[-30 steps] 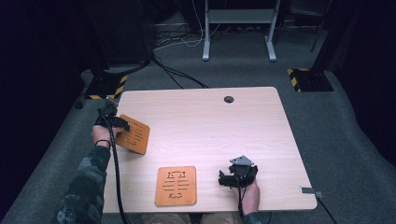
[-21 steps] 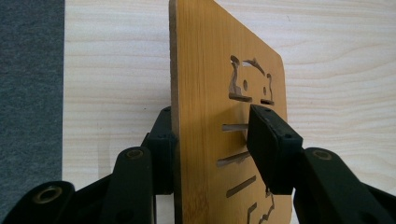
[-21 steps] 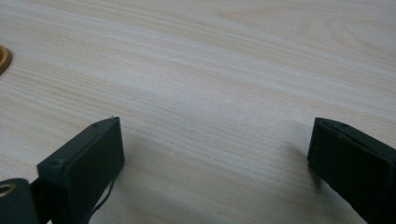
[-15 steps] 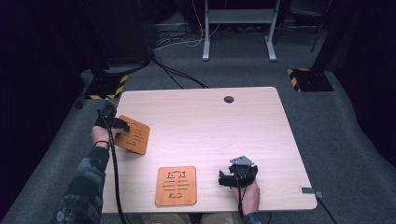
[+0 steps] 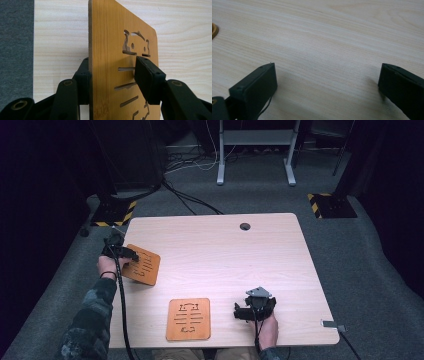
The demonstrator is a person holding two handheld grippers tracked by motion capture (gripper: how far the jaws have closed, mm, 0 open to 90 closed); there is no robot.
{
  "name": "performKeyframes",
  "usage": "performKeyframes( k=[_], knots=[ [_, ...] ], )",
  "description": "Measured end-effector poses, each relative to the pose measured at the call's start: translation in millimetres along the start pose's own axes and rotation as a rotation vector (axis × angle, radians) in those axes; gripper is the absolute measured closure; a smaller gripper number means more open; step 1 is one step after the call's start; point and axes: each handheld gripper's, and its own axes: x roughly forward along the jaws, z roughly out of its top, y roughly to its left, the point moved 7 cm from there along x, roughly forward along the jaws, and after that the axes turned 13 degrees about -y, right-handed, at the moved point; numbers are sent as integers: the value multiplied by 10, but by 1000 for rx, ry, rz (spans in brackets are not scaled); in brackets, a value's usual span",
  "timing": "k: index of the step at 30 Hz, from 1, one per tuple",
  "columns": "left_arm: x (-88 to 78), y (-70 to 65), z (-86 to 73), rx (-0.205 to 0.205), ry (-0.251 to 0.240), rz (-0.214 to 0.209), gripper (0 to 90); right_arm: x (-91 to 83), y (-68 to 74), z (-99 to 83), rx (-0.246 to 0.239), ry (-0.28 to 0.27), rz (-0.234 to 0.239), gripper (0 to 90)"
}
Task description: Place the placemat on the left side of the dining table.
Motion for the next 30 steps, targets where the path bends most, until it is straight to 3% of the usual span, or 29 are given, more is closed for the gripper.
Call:
performKeyframes(
  k=[3,8,20,30],
  knots=[
    [1,14,-2,9,5,-4,507,3,5,0,2,7,-1,0],
    [23,32,-18,-15,1,-8,498,4,7,-1,2,8,2,0],
    [51,43,-25,20,26,11,454,3,7,-1,2,8,2,0],
    [62,68,-34,14,24,13,443,3,7,-1,2,8,2,0]
  ],
)
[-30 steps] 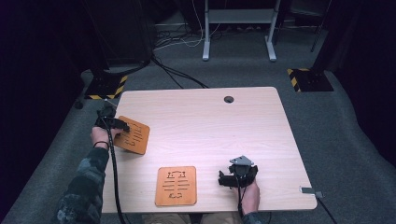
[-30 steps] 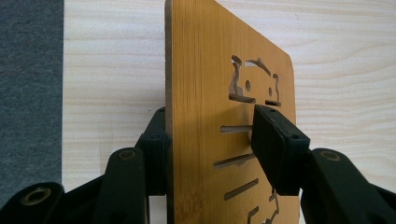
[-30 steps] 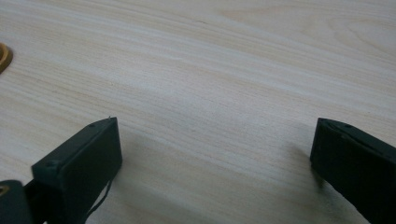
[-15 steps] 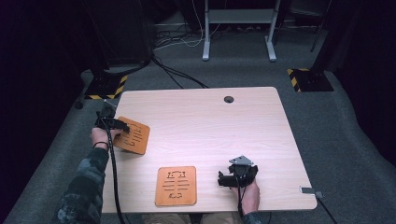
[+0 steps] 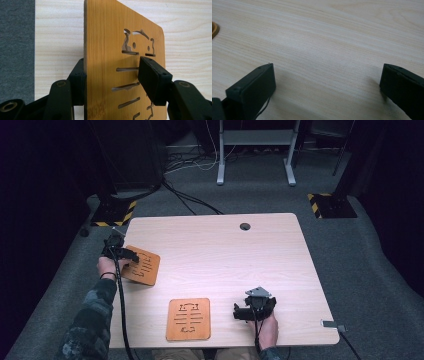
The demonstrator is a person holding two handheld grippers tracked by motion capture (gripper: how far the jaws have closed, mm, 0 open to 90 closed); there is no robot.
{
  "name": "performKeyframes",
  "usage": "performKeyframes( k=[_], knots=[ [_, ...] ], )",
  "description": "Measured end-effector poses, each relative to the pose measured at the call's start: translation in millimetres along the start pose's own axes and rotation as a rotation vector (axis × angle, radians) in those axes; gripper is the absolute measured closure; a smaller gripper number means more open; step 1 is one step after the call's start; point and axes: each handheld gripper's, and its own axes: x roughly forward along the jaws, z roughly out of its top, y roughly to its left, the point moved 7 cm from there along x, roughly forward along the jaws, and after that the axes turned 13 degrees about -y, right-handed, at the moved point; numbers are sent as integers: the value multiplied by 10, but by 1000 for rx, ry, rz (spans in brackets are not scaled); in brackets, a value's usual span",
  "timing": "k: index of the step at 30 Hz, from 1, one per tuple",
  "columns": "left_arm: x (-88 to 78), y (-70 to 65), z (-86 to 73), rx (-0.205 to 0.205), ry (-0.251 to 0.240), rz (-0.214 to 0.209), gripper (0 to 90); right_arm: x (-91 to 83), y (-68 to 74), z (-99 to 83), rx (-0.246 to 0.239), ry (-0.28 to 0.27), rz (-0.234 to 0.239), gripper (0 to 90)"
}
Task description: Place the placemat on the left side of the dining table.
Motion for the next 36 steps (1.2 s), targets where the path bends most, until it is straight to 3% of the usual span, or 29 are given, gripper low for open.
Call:
performKeyframes(
  k=[12,18,21,28,30,36],
  knots=[
    [23,3,-19,8,-3,29,403,0,0,0,0,0,0,0],
    [20,-1,-22,59,-4,49,384,0,0,0,0,0,0,0],
    [39,13,-44,65,0,66,354,0,0,0,0,0,0,0],
    [71,75,-88,55,6,84,346,0,0,0,0,0,0,0],
    [74,75,-87,32,-7,72,344,0,0,0,0,0,0,0],
    [49,99,-95,31,-21,71,291,-1,4,0,1,0,3,0]
  ],
)
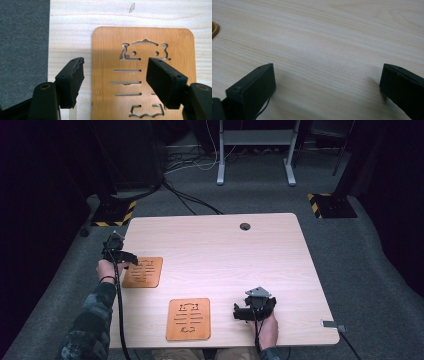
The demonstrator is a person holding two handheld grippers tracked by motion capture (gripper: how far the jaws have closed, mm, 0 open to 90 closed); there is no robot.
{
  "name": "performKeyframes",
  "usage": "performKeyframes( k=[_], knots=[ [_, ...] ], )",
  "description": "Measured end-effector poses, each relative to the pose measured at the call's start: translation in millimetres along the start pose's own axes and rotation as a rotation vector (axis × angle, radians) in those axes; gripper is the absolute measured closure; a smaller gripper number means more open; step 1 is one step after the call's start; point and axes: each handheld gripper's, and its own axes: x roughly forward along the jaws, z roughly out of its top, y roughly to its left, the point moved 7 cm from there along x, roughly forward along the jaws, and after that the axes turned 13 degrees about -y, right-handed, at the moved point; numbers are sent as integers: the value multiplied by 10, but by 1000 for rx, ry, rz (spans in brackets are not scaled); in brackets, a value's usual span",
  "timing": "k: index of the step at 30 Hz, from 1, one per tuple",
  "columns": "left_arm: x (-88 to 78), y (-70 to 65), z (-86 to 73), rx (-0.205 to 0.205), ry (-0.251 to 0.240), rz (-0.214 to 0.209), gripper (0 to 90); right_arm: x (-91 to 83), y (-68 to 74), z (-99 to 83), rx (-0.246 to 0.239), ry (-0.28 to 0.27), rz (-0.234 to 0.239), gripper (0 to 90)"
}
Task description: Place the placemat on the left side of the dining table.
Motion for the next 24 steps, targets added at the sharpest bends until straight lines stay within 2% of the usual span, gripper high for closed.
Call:
performKeyframes(
  k=[3,5,6,7,8,9,10,13,16,19,20,24],
  knots=[
    [-7,-4,-16,-6,-7,-6,273,0,-2,-1,-2,1,-1,0],
    [-17,-16,-28,-4,-18,-19,219,0,-3,-1,-2,1,-3,0],
    [-37,-27,-41,26,-34,-17,205,0,-3,0,-1,1,-3,0],
    [-37,-27,-41,26,-34,-17,189,0,-3,0,-1,1,-3,0],
    [-45,-33,-58,49,-30,-10,163,1,-3,0,-1,0,-3,0],
    [-45,-47,-72,47,-33,-18,163,1,-3,0,-1,0,-3,0],
    [-76,-72,-87,31,-42,-58,147,1,-3,0,-2,0,-3,0],
    [-128,-110,-98,28,-67,-79,127,2,-4,0,-2,0,-2,0],
    [-171,-145,-142,60,-90,-72,102,2,-4,0,-2,0,-1,0],
    [-191,-174,-191,67,-103,-81,82,2,-4,0,-2,1,-2,0],
    [-224,-195,-238,86,-126,-80,77,2,-4,1,-2,0,-1,0],
    [-319,-261,-339,96,-171,-106,65,3,-4,1,-2,0,-1,0]
  ],
)
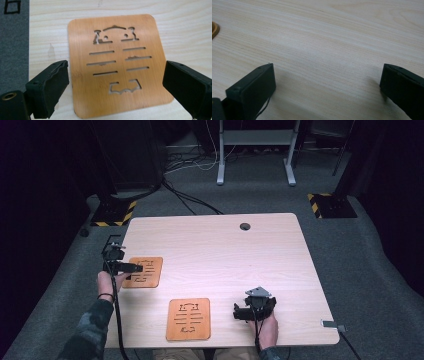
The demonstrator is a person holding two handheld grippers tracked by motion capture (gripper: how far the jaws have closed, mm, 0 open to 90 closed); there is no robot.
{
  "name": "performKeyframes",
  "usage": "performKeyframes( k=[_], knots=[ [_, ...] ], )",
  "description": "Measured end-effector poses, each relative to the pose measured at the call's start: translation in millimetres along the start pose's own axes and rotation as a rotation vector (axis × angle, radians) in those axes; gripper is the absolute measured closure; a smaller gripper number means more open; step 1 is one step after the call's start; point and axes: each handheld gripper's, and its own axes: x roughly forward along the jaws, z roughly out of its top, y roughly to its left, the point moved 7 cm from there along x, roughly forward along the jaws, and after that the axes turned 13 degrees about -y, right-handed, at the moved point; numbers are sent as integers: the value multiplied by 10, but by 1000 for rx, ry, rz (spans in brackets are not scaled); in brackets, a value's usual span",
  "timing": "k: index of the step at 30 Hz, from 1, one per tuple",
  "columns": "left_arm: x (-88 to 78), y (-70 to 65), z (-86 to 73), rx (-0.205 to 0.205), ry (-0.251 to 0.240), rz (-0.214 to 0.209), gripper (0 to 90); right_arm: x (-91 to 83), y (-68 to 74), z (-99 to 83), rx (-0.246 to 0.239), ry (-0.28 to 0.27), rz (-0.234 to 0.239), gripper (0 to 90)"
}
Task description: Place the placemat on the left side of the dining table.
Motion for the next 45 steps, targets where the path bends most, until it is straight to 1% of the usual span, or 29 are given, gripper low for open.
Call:
performKeyframes(
  k=[1,2,3,4,6,7,11,13,14,15,16,17,19,20,21,22,24,26,27,28,29,30,31,36,39,40,41,42,45],
  knots=[
    [0,0,0,0,0,0,62,0,0,0,0,0,0,0],
    [-69,-31,-28,23,-21,-7,62,0,1,0,1,1,0,0],
    [-69,-31,-28,23,-21,-7,61,0,1,0,1,1,0,0],
    [-131,-72,-56,36,-46,-15,61,0,1,0,1,1,-1,0],
    [-202,-113,-80,44,-70,-24,58,0,1,0,2,1,-2,0],
    [-202,-113,-80,44,-70,-24,58,0,1,0,2,1,-2,0],
    [-340,-187,-161,87,-109,-29,56,-1,1,0,2,1,-2,0],
    [-409,-228,-224,94,-127,-36,54,0,1,0,2,1,-1,0],
    [-466,-260,-296,111,-146,-34,54,0,1,0,2,1,-2,0],
    [-466,-260,-296,111,-146,-34,52,0,1,0,2,1,-2,0],
    [-518,-283,-373,125,-162,-27,50,0,1,0,2,1,-2,0],
    [-518,-283,-373,125,-162,-27,49,0,1,0,2,1,-2,0],
    [-557,-296,-455,135,-172,-19,49,0,1,0,2,1,-2,0],
    [-587,-294,-544,139,-177,-9,47,0,1,0,2,1,-2,0],
    [-587,-294,-544,139,-177,-9,47,0,1,0,2,1,-2,0],
    [-598,-286,-585,143,-183,-3,47,0,1,0,2,1,-1,0],
    [-619,-269,-680,144,-187,8,47,-1,1,0,2,1,-2,0],
    [-626,-254,-782,135,-185,14,46,0,1,0,2,1,-2,0],
    [-627,-240,-831,139,-186,22,46,0,1,0,2,1,-2,0],
    [-626,-229,-880,134,-187,21,46,0,1,0,2,1,-2,0],
    [-619,-205,-980,119,-184,24,43,0,1,0,2,1,-2,0],
    [-615,-186,-1027,123,-179,27,42,0,1,0,2,1,-2,0],
    [-615,-186,-1027,123,-179,27,42,0,1,0,2,1,-2,0],
    [-541,-88,-1257,98,-166,50,38,0,1,0,2,1,-2,0],
    [-517,-63,-1304,98,-170,51,30,-1,2,0,3,1,-2,0],
    [-485,-51,-1348,90,-171,54,27,-1,2,0,2,0,-2,0],
    [-485,-51,-1348,90,-171,54,22,-1,2,0,2,0,-2,0],
    [-472,-42,-1366,82,-199,50,16,0,2,0,3,0,-3,0],
    [-470,-37,-1375,84,-216,47,6,-1,2,0,2,0,-3,0]
  ],
)
